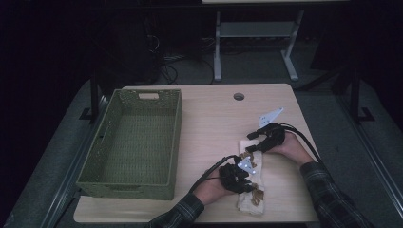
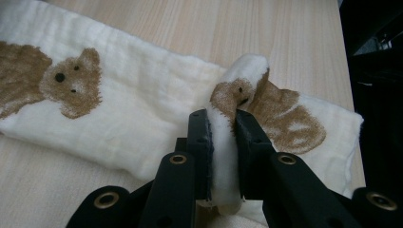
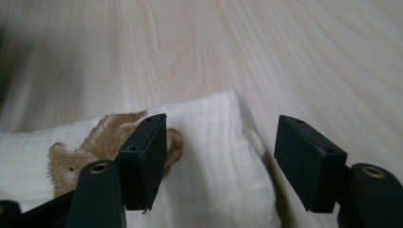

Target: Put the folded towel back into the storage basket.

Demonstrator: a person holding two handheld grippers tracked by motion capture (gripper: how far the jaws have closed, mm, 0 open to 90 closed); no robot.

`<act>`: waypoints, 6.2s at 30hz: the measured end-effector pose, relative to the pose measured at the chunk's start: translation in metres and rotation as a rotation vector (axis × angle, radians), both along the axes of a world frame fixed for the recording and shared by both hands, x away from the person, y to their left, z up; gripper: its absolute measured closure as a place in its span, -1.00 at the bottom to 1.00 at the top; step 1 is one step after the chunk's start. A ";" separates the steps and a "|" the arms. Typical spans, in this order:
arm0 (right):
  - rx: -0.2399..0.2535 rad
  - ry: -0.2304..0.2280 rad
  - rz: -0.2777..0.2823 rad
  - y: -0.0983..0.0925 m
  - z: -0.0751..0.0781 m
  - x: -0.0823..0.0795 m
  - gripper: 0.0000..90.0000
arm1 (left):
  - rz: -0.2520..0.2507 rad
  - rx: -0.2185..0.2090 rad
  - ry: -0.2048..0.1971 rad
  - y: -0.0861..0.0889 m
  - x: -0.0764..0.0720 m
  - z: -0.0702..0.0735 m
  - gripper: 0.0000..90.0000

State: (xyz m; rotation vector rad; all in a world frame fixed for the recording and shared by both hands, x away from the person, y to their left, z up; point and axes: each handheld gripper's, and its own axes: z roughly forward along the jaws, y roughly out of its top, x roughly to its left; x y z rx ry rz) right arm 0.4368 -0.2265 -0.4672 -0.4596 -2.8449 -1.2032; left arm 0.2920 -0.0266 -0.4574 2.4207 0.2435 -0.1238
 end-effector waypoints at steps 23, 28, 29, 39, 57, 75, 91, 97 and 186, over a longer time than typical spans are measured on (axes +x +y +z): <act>-0.032 -0.010 0.087 0.005 -0.003 -0.008 0.68 | 0.003 0.007 0.011 -0.001 0.001 -0.001 0.73; -0.040 0.006 0.078 0.005 -0.002 -0.008 0.77 | 0.002 0.005 0.015 -0.001 0.002 0.000 0.74; -0.050 -0.005 0.081 0.006 -0.001 -0.009 0.78 | 0.002 0.002 0.017 -0.001 0.002 0.000 0.75; -0.031 -0.034 0.082 0.012 0.027 -0.009 0.79 | 0.026 -0.068 0.016 0.014 0.009 0.033 0.75; 0.023 -0.091 0.122 0.058 0.100 0.010 0.79 | 0.112 -0.111 -0.090 0.070 0.018 0.122 0.75; 0.063 -0.134 0.166 0.142 0.146 0.041 0.79 | 0.178 -0.132 -0.133 0.161 0.035 0.162 0.74; 0.070 -0.139 0.206 0.223 0.154 0.055 0.79 | 0.256 -0.125 -0.157 0.243 0.036 0.171 0.74; 0.077 -0.143 0.238 0.255 0.159 0.055 0.79 | 0.282 -0.110 -0.154 0.264 0.031 0.169 0.74; 0.091 -0.186 0.070 0.139 0.148 0.052 0.15 | 0.296 -0.145 -0.161 0.156 0.041 0.141 -0.18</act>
